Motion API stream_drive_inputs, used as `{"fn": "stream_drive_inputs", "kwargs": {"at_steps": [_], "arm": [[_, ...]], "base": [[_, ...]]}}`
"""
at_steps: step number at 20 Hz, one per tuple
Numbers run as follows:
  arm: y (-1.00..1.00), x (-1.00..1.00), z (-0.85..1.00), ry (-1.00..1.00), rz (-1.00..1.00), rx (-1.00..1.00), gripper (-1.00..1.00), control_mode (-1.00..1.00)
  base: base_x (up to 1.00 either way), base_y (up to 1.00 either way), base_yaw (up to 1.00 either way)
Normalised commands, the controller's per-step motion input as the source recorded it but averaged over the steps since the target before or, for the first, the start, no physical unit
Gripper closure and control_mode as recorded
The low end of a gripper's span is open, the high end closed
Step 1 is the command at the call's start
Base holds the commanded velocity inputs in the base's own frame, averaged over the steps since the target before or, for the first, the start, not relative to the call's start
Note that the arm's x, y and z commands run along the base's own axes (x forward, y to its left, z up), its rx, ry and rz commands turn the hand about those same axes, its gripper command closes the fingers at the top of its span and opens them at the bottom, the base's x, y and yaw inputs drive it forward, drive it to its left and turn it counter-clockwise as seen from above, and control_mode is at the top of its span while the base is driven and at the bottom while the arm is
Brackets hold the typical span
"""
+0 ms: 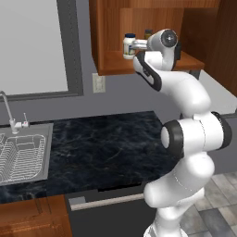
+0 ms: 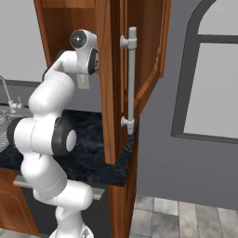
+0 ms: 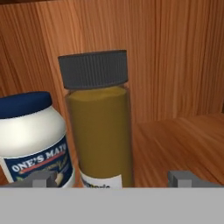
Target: Collect the turmeric, mayonnaise, and shaker from the cabinet and place them next to the stove.
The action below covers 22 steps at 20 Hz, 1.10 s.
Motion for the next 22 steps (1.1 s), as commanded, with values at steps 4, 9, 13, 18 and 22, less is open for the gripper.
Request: {"fn": "stream_drive_inputs", "kwargs": {"at_steps": [4,9,13,18,22], "arm": [[0.0,0.1,0.0,0.0,0.0,0.0,-1.0,-1.0],[0.02,0.1,0.0,0.0,0.0,0.0,-1.0,-1.0],[0.02,0.02,0.0,0.0,0.0,-0.02,1.0,-1.0],[0.01,0.0,0.0,0.0,0.0,-0.01,1.0,-1.0],[0.0,0.0,0.0,0.0,0.0,0.0,1.0,-1.0]], "base": [[0.0,0.0,0.0],[0.0,0.0,0.0],[0.0,0.0,0.0],[0.0,0.0,0.0],[0.0,0.0,0.0]]}}
